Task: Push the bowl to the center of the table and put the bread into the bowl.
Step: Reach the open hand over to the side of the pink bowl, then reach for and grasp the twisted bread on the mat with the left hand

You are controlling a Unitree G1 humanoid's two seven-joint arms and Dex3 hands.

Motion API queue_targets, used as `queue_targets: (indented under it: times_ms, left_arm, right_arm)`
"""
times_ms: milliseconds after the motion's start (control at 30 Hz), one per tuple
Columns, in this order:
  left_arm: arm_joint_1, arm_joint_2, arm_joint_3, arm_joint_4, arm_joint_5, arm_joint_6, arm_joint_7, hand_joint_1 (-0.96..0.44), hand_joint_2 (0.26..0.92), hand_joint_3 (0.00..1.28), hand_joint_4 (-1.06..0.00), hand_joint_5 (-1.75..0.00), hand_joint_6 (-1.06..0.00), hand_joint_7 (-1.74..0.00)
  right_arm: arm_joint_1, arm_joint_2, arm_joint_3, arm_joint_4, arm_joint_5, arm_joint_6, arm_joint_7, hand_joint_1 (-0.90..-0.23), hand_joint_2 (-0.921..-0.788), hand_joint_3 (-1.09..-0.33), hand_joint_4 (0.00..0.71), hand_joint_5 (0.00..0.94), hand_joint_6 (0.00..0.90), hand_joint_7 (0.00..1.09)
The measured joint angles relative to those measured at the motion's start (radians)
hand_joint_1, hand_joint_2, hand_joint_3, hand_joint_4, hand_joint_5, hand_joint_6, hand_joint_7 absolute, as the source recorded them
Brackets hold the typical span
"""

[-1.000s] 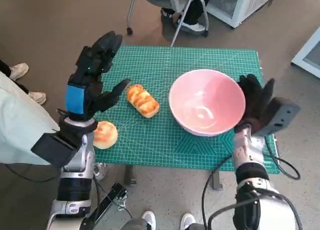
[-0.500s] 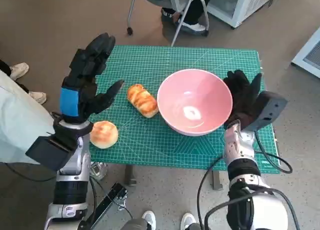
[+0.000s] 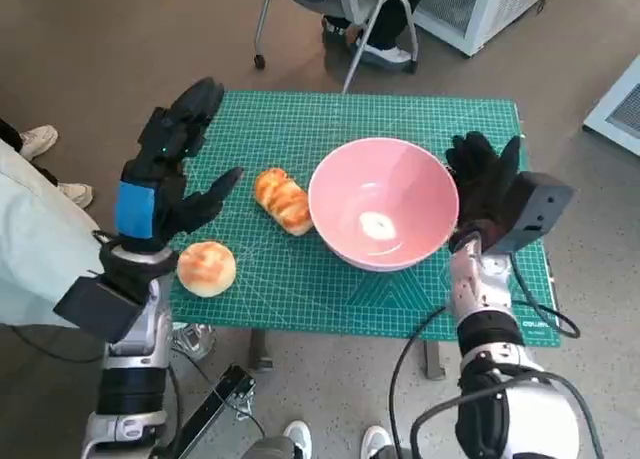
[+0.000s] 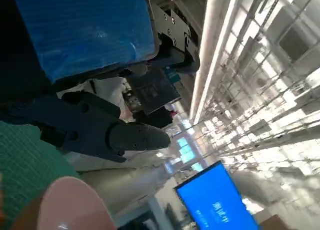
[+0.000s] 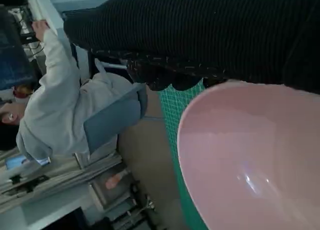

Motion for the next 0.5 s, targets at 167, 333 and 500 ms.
queue_targets:
  times_ms: [167, 333, 500]
  left_arm:
    - [-0.018, 0.1, -0.019, 0.028, 0.088, 0.045, -0.028, -0.42, 0.921, 0.16, -0.43, 0.0, -0.36, -0.28]
    - [-0.073, 0.184, -0.052, 0.078, 0.147, 0.078, -0.074, -0.42, 0.921, 0.1, -0.42, 0.0, -0.35, -0.27]
    - [-0.16, 0.238, -0.098, 0.154, 0.202, 0.082, -0.111, -0.4, 0.915, 0.04, -0.39, 0.0, -0.33, -0.25]
  right_arm:
    - [-0.01, -0.035, 0.052, -0.028, -0.042, -0.117, 0.019, -0.564, -0.921, -0.864, 0.297, 0.005, 0.126, 0.7]
    - [-0.018, -0.057, 0.091, -0.074, -0.056, -0.271, 0.112, -0.592, -0.921, -0.835, 0.343, 0.024, 0.139, 0.7]
    - [-0.018, -0.055, 0.115, -0.143, -0.032, -0.421, 0.262, -0.622, -0.921, -0.8, 0.368, 0.031, 0.142, 0.69]
